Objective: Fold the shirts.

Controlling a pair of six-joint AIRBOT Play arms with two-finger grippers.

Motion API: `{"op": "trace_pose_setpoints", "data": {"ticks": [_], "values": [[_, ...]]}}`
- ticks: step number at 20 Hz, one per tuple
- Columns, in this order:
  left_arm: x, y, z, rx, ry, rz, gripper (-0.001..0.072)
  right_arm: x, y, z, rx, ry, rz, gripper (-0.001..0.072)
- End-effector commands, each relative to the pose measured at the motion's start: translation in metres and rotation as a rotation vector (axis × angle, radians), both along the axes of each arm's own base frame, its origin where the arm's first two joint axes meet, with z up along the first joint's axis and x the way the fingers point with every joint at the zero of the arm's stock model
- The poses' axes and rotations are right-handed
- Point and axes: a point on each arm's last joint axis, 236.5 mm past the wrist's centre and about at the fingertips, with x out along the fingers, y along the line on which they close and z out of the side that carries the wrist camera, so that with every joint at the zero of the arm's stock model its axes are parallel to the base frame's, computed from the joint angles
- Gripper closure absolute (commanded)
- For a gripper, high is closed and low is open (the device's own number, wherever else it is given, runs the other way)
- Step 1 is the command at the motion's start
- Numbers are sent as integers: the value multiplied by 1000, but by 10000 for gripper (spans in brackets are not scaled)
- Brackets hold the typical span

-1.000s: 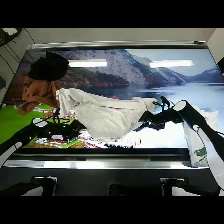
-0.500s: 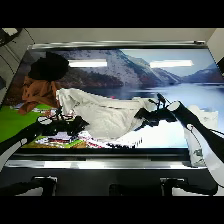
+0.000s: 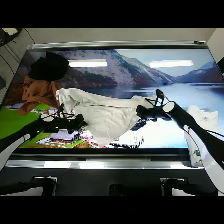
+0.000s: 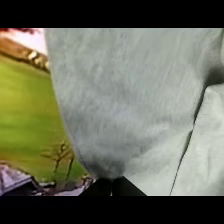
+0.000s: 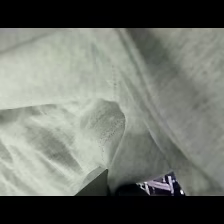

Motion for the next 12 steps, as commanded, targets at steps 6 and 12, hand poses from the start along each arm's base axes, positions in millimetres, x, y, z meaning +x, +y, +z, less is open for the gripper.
{"op": "trace_pose_setpoints", "data": {"ticks": [6,12], "values": [[67,82,338,178,-905,69,686,41,-53,322,-223,-845,-90,669],[-70,151,601,348,-1517,389,686,-84,-107,541,-265,-1303,-314,669]]}}
